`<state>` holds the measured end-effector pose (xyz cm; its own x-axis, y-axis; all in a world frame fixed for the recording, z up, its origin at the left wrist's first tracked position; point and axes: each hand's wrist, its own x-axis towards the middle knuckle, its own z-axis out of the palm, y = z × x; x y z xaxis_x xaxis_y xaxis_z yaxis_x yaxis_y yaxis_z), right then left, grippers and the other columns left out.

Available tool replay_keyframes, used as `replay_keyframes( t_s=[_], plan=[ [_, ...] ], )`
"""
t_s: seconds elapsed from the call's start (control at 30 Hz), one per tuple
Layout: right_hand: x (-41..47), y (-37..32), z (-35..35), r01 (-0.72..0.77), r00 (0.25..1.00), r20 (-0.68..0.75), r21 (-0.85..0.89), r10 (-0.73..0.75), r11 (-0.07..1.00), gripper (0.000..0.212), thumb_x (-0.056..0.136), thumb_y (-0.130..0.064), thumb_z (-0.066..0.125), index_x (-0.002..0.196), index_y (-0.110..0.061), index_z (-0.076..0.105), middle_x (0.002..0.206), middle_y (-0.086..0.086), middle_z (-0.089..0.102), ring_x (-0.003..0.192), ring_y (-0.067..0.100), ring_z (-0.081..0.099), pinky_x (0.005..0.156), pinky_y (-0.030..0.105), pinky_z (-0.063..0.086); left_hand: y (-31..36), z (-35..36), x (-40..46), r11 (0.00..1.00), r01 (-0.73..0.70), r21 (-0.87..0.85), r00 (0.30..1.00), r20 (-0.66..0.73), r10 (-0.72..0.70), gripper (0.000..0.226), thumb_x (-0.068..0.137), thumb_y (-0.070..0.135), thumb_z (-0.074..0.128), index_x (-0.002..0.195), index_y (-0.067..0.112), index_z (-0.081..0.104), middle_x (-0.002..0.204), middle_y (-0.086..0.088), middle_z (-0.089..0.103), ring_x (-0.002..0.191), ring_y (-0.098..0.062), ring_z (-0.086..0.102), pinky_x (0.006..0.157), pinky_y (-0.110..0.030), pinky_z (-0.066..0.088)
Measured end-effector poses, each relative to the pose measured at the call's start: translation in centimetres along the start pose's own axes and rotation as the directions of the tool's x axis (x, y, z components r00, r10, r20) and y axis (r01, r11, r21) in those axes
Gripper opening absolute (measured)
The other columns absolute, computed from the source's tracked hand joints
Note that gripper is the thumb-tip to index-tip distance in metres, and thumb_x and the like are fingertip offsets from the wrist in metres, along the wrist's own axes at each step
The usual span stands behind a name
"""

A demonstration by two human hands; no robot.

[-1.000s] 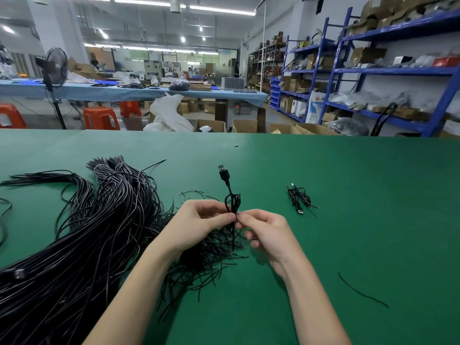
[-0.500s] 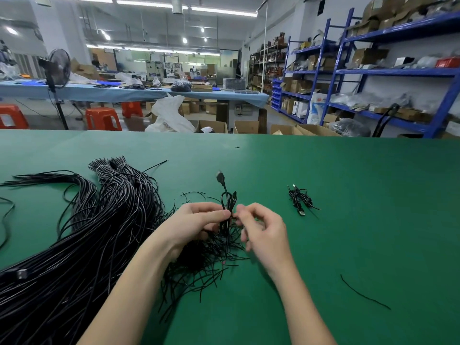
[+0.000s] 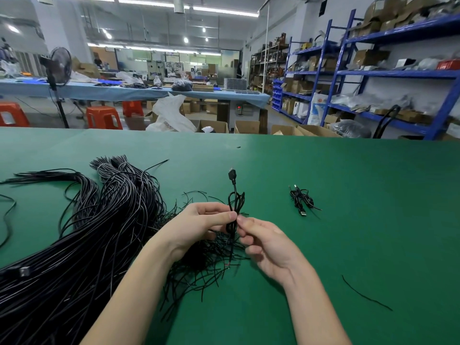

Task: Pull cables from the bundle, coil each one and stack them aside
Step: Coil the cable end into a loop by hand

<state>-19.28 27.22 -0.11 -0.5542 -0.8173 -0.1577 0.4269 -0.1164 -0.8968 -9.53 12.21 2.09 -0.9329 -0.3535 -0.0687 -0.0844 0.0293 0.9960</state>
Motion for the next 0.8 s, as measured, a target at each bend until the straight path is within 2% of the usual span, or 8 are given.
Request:
replay_keyframes(
  t_s=[0.13, 0.2, 0.27, 0.33, 0.4, 0.53, 0.67, 0.8],
  plan=[
    [0.1, 0.2, -0.1, 0.139, 0.987, -0.057, -0.139, -0.148, 0.98, 0.023, 0.078, -0.029, 0.079, 0.079, -0.016, 0.06, 0.068, -0.003, 0.059, 0.051, 0.004, 0.043, 0.04, 0.013, 0.031, -0.2, 0.1, 0.1, 0.998, 0.018, -0.066, 0.999, 0.029, -0.016, 0.029, 0.073, 0.038, 0.08, 0.095, 0.02, 0.074, 0.074, 0.009, 0.066, 0.062, -0.003, 0.057, 0.069, -0.022, 0.043],
    [-0.1, 0.0, -0.1, 0.154, 0.981, -0.081, -0.248, -0.179, 0.956, 0.022, 0.082, -0.034, 0.078, 0.086, -0.016, 0.066, 0.074, -0.004, 0.066, 0.056, 0.007, 0.052, 0.044, 0.016, 0.037, -0.4, 0.3, 0.4, 0.998, 0.02, -0.066, 0.999, -0.027, -0.022, 0.025, 0.08, 0.033, 0.08, 0.099, 0.018, 0.074, 0.078, 0.007, 0.068, 0.065, -0.004, 0.059, 0.069, -0.021, 0.046],
    [-0.4, -0.1, -0.2, 0.147, 0.979, -0.085, -0.335, -0.186, 0.931, 0.031, 0.08, -0.04, 0.081, 0.101, -0.02, 0.068, 0.085, -0.006, 0.075, 0.068, 0.007, 0.063, 0.053, 0.02, 0.048, -0.8, 0.7, 0.6, 0.998, 0.004, -0.07, 0.994, -0.107, -0.011, 0.017, 0.085, 0.026, 0.078, 0.099, 0.015, 0.075, 0.082, 0.004, 0.071, 0.072, -0.009, 0.063, 0.066, -0.019, 0.049],
    [-0.4, -0.1, -0.2, 0.157, 0.971, -0.097, -0.422, -0.217, 0.893, 0.031, 0.081, -0.031, 0.084, 0.107, -0.025, 0.067, 0.096, -0.002, 0.077, 0.075, 0.006, 0.067, 0.062, 0.024, 0.055, -1.0, 1.1, 0.8, 0.997, -0.007, -0.08, 0.988, -0.156, -0.006, 0.012, 0.087, 0.022, 0.078, 0.097, 0.015, 0.076, 0.083, 0.001, 0.073, 0.075, -0.012, 0.065, 0.063, -0.018, 0.051],
    [-0.2, 0.0, -0.2, 0.172, 0.953, -0.143, -0.476, -0.268, 0.863, 0.026, 0.084, -0.02, 0.082, 0.106, -0.022, 0.067, 0.097, 0.004, 0.077, 0.072, 0.01, 0.066, 0.064, 0.025, 0.056, -1.2, 1.4, 0.8, 0.996, -0.008, -0.088, 0.989, -0.147, -0.005, 0.016, 0.088, 0.021, 0.077, 0.101, 0.012, 0.075, 0.085, -0.003, 0.075, 0.077, -0.014, 0.066, 0.066, -0.02, 0.053],
    [0.2, 0.2, -0.4, 0.171, 0.943, -0.196, -0.411, -0.27, 0.896, 0.022, 0.089, -0.01, 0.076, 0.108, -0.012, 0.066, 0.088, 0.006, 0.077, 0.062, 0.012, 0.065, 0.056, 0.022, 0.053, -1.3, 1.6, 0.9, 0.998, -0.018, -0.053, 0.992, -0.127, 0.011, 0.021, 0.093, 0.026, 0.071, 0.108, 0.012, 0.075, 0.091, -0.003, 0.077, 0.082, -0.014, 0.069, 0.071, -0.022, 0.054],
    [0.5, 0.3, -1.1, 0.184, 0.925, -0.273, -0.285, -0.264, 0.941, 0.02, 0.089, -0.005, 0.075, 0.107, -0.008, 0.066, 0.079, 0.0, 0.077, 0.059, 0.011, 0.065, 0.054, 0.022, 0.054, -1.6, 1.6, 1.1, 0.999, -0.045, 0.007, 0.984, -0.17, 0.046, 0.014, 0.096, 0.03, 0.067, 0.106, 0.023, 0.074, 0.098, 0.003, 0.078, 0.082, -0.011, 0.072, 0.065, -0.019, 0.053],
    [0.4, 0.1, -2.4, 0.208, 0.897, -0.335, -0.25, -0.287, 0.946, 0.017, 0.089, -0.006, 0.075, 0.103, -0.012, 0.066, 0.078, -0.002, 0.077, 0.06, 0.011, 0.067, 0.055, 0.022, 0.054, -2.4, 1.5, 1.5, 0.979, -0.083, 0.187, 0.966, -0.227, 0.125, 0.009, 0.096, 0.03, 0.066, 0.1, 0.027, 0.073, 0.094, 0.001, 0.077, 0.073, -0.004, 0.068, 0.064, -0.02, 0.054]
  ],
)
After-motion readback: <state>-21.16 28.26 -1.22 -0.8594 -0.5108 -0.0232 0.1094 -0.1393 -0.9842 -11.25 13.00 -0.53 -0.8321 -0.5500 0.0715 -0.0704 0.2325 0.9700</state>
